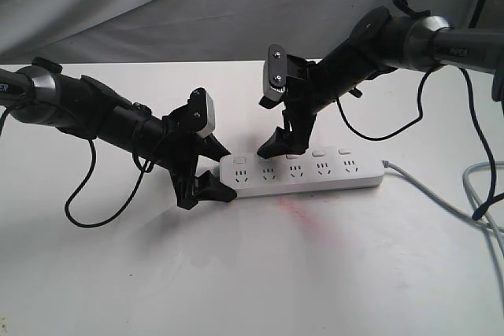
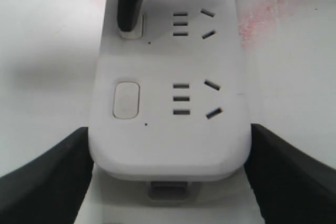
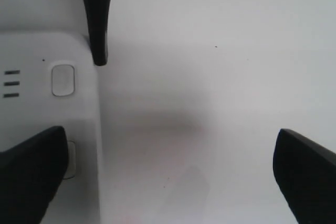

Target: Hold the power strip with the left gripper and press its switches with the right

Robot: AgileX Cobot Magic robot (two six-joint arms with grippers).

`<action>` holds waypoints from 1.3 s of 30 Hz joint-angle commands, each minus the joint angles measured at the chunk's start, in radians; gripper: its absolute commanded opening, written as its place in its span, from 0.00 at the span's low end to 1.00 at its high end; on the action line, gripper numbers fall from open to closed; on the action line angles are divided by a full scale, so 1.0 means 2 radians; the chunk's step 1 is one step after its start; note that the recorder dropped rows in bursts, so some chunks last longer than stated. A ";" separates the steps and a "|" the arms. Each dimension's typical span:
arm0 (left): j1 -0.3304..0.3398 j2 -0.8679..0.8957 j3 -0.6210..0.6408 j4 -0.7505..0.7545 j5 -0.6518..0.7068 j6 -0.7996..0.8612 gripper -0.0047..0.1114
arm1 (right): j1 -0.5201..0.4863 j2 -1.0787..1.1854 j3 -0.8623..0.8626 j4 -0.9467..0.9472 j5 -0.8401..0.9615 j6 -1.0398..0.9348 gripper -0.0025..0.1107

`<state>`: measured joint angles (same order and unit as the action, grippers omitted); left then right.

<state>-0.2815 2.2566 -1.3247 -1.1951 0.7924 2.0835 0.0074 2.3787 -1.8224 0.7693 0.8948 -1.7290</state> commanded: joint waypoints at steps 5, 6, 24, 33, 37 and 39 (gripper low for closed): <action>0.000 0.003 -0.002 0.012 -0.028 0.005 0.04 | -0.003 0.023 0.000 -0.042 -0.008 -0.019 0.88; 0.000 0.003 -0.002 0.012 -0.028 0.005 0.04 | -0.003 0.023 0.000 -0.045 -0.008 -0.019 0.88; 0.000 0.003 -0.002 0.012 -0.028 0.005 0.04 | 0.014 0.028 0.000 -0.079 -0.010 -0.022 0.88; 0.000 0.003 -0.002 0.012 -0.028 0.005 0.04 | 0.010 -0.018 0.000 -0.023 0.017 -0.020 0.88; 0.000 0.003 -0.002 0.012 -0.028 0.005 0.04 | 0.006 -0.036 0.000 -0.025 0.019 -0.007 0.88; 0.000 0.003 -0.002 0.012 -0.028 0.005 0.04 | 0.002 -0.035 0.000 -0.029 0.014 -0.006 0.88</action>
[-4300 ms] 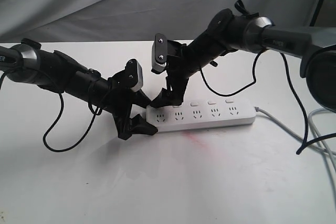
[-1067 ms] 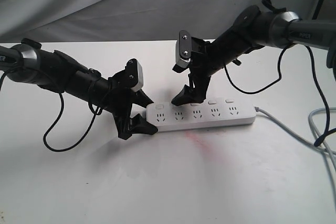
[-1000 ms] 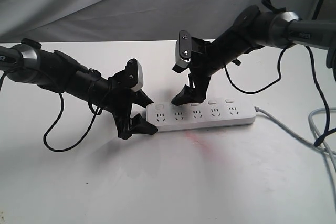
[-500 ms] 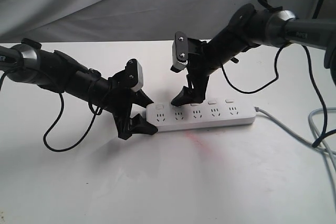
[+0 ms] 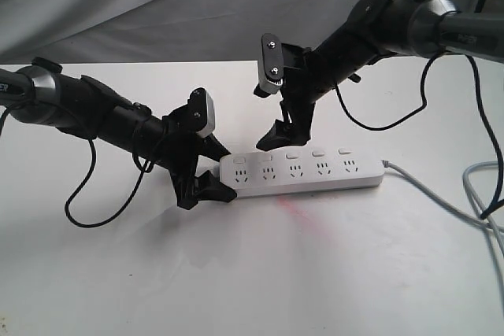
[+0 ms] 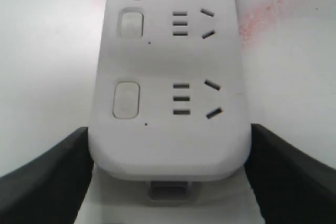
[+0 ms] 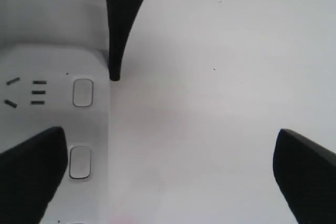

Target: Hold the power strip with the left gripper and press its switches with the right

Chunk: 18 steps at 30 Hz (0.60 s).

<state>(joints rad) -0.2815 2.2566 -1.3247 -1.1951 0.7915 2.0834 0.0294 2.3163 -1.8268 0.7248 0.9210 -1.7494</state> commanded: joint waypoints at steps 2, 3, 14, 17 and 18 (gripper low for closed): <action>0.000 0.003 -0.002 0.012 -0.027 0.006 0.04 | -0.014 -0.004 0.002 -0.012 0.002 0.004 0.88; 0.000 0.003 -0.002 0.012 -0.027 0.006 0.04 | -0.016 -0.004 0.002 -0.018 0.002 0.006 0.88; 0.000 0.003 -0.002 0.012 -0.027 0.006 0.04 | -0.039 -0.004 0.002 -0.032 0.020 0.015 0.88; 0.000 0.003 -0.002 0.012 -0.027 0.006 0.04 | -0.039 -0.004 0.002 -0.031 0.020 0.015 0.88; 0.000 0.003 -0.002 0.012 -0.027 0.006 0.04 | -0.039 -0.003 0.002 -0.031 0.020 0.015 0.88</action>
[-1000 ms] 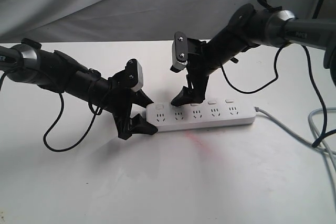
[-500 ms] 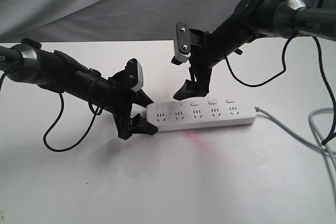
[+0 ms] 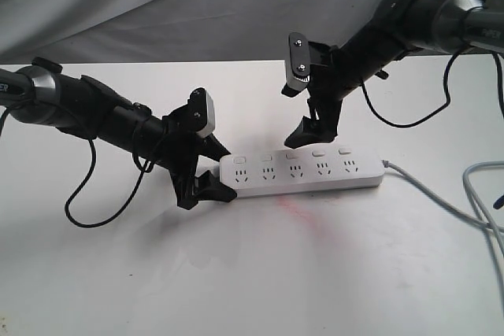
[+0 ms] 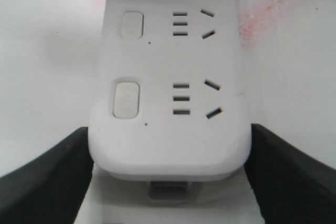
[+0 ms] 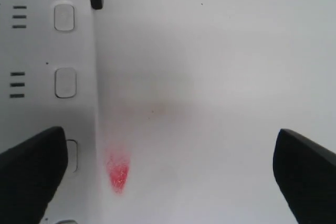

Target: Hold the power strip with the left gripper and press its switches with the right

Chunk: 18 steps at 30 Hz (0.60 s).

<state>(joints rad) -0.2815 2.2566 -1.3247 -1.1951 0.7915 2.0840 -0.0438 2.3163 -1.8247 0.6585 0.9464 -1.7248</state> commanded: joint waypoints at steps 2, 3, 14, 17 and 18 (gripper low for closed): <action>0.000 0.003 -0.002 0.012 -0.027 0.005 0.04 | -0.002 -0.003 0.001 0.003 0.006 0.003 0.88; 0.000 0.003 -0.002 0.012 -0.027 0.005 0.04 | -0.002 -0.002 0.001 0.004 0.006 0.003 0.88; 0.000 0.003 -0.002 0.012 -0.027 0.005 0.04 | -0.002 0.005 0.007 0.010 0.000 -0.001 0.88; 0.000 0.003 -0.002 0.012 -0.027 0.005 0.04 | -0.002 0.012 0.007 0.010 -0.005 -0.002 0.88; 0.000 0.003 -0.002 0.012 -0.027 0.005 0.04 | -0.002 0.012 0.007 0.010 -0.008 -0.002 0.88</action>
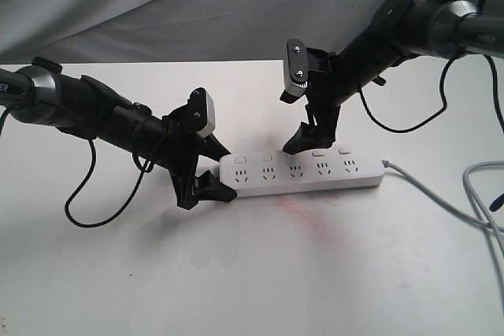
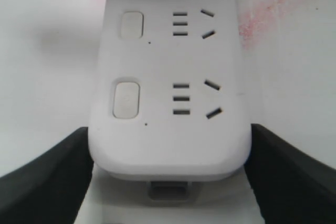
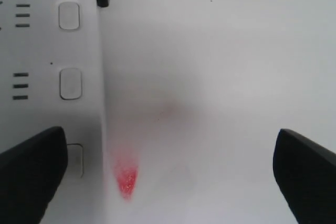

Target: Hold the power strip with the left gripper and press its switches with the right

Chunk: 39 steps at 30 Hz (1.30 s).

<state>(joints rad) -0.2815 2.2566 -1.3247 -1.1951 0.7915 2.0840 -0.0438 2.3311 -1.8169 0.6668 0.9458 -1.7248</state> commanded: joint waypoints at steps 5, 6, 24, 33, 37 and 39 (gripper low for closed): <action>0.000 0.003 -0.002 0.012 -0.027 0.005 0.04 | -0.002 0.005 0.003 0.005 -0.008 -0.002 0.88; 0.000 0.003 -0.002 0.012 -0.027 0.005 0.04 | -0.002 0.005 0.003 0.003 -0.009 -0.002 0.88; 0.000 0.003 -0.002 0.012 -0.027 0.005 0.04 | -0.001 0.035 0.003 -0.042 -0.027 -0.002 0.88; 0.000 0.003 -0.002 0.012 -0.027 0.005 0.04 | -0.001 0.035 0.003 -0.033 -0.021 -0.008 0.88; 0.000 0.003 -0.002 0.012 -0.027 0.005 0.04 | -0.001 0.014 0.003 -0.013 -0.002 -0.013 0.88; 0.000 0.003 -0.002 0.012 -0.027 0.005 0.04 | -0.003 -0.009 0.003 0.004 0.018 -0.012 0.88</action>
<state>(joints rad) -0.2815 2.2566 -1.3247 -1.1951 0.7915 2.0840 -0.0463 2.3503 -1.8186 0.6767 0.9419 -1.7323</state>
